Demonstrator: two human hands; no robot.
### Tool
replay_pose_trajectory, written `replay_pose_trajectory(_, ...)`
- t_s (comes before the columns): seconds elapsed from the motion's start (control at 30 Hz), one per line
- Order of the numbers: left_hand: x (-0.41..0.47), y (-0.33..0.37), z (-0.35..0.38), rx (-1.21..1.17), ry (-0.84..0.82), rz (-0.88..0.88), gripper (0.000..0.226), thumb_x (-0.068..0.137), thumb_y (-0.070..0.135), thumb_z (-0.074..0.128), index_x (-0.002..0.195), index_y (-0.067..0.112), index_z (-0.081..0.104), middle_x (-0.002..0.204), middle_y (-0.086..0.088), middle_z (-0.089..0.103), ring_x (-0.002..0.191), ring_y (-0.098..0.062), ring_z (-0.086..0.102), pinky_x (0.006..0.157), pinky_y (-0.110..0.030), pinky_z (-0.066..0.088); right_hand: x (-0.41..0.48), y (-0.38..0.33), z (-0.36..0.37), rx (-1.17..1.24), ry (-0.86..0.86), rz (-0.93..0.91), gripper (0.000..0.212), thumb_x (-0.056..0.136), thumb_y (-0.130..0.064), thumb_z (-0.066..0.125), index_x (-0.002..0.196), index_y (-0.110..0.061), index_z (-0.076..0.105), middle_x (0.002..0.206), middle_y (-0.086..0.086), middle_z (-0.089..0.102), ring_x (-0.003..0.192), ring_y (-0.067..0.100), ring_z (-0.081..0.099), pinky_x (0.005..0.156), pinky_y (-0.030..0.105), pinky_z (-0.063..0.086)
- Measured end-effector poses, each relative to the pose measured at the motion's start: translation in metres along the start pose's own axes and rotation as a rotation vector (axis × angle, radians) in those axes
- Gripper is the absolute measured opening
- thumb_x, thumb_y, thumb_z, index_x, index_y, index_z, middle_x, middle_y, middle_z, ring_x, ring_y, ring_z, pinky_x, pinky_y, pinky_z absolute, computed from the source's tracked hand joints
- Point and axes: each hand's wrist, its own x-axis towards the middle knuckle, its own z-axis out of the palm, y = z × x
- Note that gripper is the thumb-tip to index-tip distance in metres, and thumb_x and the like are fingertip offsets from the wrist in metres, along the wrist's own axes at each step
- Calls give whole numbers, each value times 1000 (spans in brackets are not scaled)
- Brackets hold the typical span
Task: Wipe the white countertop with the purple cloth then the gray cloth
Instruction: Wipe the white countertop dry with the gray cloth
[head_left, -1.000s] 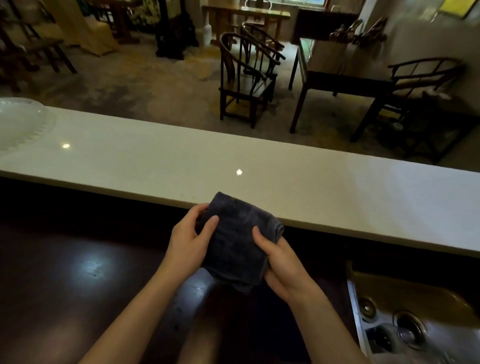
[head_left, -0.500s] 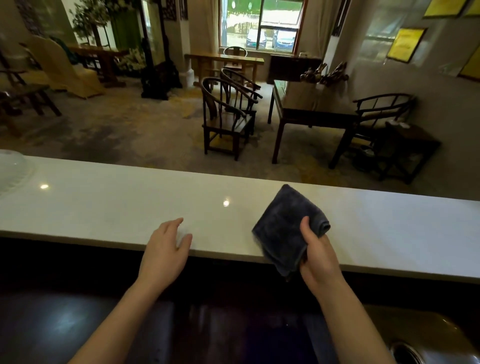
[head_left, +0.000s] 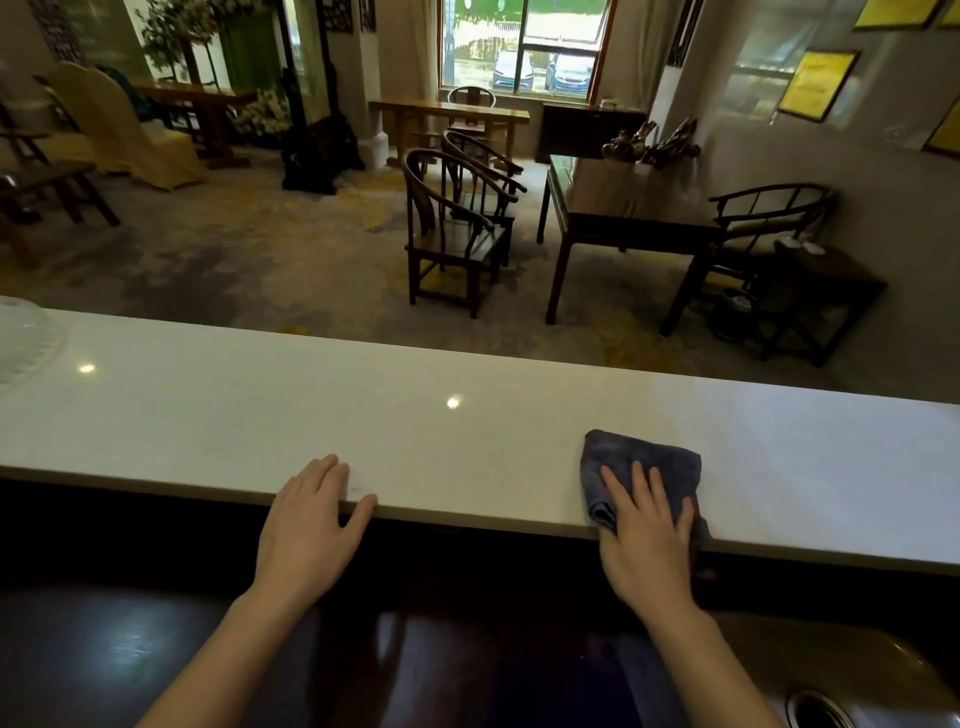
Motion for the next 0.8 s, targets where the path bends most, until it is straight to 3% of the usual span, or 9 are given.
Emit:
replay_pose_trajectory(0.33, 2, -4, -5, -11, -7, 18, 57, 90, 49, 57, 133, 11, 57, 147, -6, 52, 137, -23, 45, 114, -38, 33, -9, -85, 18, 80, -49, -167, 70, 97, -28, 49, 159, -32, 17, 170, 6, 4, 156, 25, -4, 122, 55, -4)
replay_pose_trajectory(0.57, 0, -7, -5, -18, -10, 27, 59, 89, 48, 60, 135, 11, 56, 148, -5, 51, 137, -23, 45, 113, -36, 33, -16, -149, 29, 171, -131, -331, 71, 95, -27, 44, 159, -31, 15, 170, 6, -2, 155, 24, -11, 122, 55, -11)
replay_pose_trajectory(0.8, 2, -17, -5, -114, -64, 35, 59, 86, 31, 66, 141, 16, 50, 152, -3, 46, 140, -19, 42, 116, -36, 34, -22, -198, 42, 229, -187, -516, 70, 94, -28, 42, 159, -33, 16, 171, 4, -2, 155, 22, -14, 117, 51, -22)
